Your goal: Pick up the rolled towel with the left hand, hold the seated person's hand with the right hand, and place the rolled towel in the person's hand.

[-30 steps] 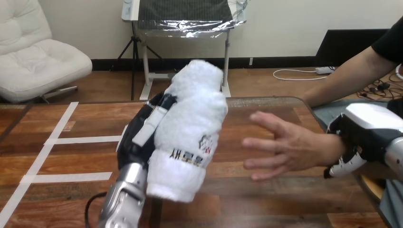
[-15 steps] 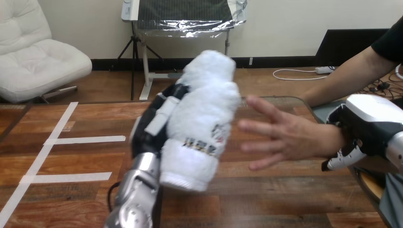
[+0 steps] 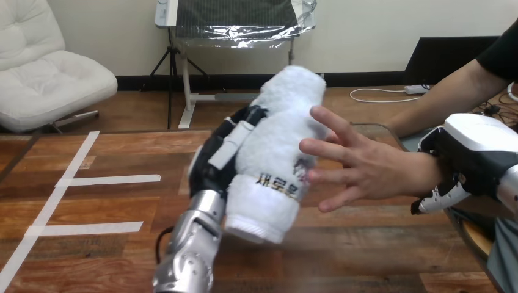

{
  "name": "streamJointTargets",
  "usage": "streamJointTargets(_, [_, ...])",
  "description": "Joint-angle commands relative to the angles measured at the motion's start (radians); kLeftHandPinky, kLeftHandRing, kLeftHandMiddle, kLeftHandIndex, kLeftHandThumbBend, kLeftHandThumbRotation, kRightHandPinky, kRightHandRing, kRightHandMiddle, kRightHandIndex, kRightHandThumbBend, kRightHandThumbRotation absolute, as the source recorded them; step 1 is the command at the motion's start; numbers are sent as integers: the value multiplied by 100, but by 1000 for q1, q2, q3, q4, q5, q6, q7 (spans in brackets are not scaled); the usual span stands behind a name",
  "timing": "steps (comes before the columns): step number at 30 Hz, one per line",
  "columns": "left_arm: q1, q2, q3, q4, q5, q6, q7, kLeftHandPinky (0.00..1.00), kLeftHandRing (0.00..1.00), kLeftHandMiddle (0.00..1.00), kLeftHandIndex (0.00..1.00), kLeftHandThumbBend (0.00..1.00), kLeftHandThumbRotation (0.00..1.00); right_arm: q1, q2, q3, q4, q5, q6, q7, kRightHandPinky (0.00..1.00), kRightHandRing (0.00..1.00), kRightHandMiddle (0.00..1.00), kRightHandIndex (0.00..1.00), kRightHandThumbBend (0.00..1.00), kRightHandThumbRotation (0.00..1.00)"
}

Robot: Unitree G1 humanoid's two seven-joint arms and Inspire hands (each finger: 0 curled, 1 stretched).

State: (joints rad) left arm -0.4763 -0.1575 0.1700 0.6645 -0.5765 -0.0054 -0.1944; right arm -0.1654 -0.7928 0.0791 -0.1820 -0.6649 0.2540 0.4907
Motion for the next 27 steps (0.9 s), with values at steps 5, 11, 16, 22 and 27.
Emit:
streamJointTargets(5, [-132,-119,6,65,9,-66,-5,22,32,41,48,65,0,-18,-4,-42,-71,12,16,6,38,45,52,50,79,0])
streamJointTargets(11, [-153,-144,-12,111,11,-93,-4,22,32,41,49,61,0,-17,-1,-41,-82,8,33,12,36,43,50,50,79,0])
streamJointTargets(16, [-166,-164,-30,144,26,-119,15,22,32,41,50,60,0,-14,0,-40,-86,8,39,12,34,41,49,50,79,0])
streamJointTargets(22, [-176,-189,-43,172,35,-132,31,22,32,42,49,61,0,-10,1,-43,-93,10,43,10,34,41,49,50,79,0])
streamJointTargets(27, [-180,-205,-47,192,38,-141,28,22,32,42,48,62,0,-8,1,-45,-101,11,51,17,35,43,50,51,78,0])
